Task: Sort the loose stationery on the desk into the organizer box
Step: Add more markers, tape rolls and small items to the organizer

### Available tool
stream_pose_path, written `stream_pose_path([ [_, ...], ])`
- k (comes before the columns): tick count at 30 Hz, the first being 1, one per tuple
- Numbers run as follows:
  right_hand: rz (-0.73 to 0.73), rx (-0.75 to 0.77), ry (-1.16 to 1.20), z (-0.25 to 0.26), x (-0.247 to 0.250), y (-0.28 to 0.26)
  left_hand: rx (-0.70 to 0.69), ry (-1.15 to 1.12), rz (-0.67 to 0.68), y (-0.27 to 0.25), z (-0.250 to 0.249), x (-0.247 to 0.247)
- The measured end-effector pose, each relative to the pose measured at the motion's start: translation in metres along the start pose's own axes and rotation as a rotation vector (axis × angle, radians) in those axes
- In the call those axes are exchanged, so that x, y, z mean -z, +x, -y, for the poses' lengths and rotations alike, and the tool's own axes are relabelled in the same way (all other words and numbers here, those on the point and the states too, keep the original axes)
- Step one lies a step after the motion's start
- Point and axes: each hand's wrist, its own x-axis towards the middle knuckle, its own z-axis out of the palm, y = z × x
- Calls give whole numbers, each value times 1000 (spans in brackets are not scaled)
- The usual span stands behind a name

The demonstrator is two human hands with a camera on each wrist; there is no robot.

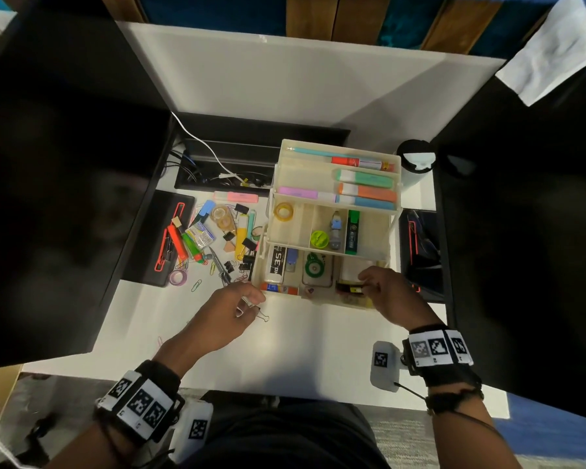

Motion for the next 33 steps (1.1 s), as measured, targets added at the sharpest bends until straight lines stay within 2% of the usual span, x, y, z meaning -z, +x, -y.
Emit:
stream_pose_path([
  [5, -101, -7, 268, -4, 10, -6, -11, -5, -3, -1, -3, -2],
  [7, -151, -1, 299, -6, 9, -8, -18, -3, 1, -1, -2, -3],
  [10, -161, 54, 185, -2, -3, -8, -14, 1, 11, 0, -3, -4],
  [14, -30, 145, 23, 8, -26, 0, -14, -5, 14, 3, -1, -3],
  [17, 16, 149, -66, 10, -33, 8, -11, 2, 17, 4, -1, -2],
  [20, 15, 147, -102, 13, -33, 14, -15, 0, 12, 4, 0, 0],
  [25, 114, 138, -206, 17, -32, 21, -2, -27, 5, 0, 5, 2],
  [33, 106, 139, -204, 18, -36, 21, 40, -17, -13, -8, 23, 18],
])
